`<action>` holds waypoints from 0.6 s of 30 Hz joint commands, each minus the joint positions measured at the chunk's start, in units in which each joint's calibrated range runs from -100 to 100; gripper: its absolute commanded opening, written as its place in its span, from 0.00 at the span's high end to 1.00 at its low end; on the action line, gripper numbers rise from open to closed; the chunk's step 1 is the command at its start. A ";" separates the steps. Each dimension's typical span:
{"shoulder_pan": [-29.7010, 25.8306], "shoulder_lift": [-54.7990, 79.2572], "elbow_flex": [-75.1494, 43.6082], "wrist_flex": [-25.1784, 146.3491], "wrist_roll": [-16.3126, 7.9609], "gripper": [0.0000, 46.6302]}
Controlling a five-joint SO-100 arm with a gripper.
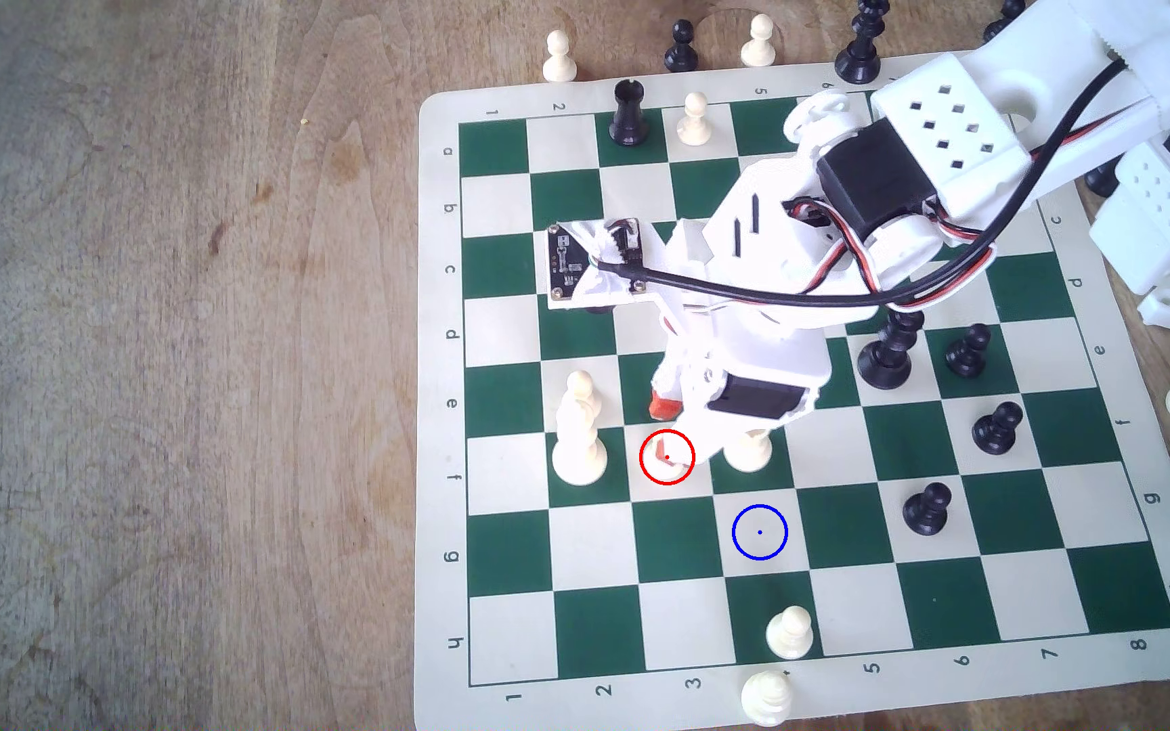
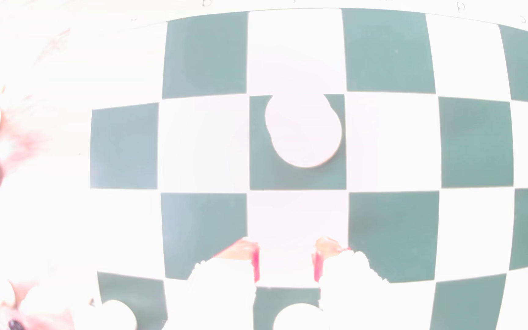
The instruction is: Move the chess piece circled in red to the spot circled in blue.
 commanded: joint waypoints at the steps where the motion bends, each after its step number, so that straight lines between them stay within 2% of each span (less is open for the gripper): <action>1: -0.33 -0.77 -4.00 -0.64 -0.20 0.81; 18: 0.06 2.63 -7.45 -1.46 -0.49 0.79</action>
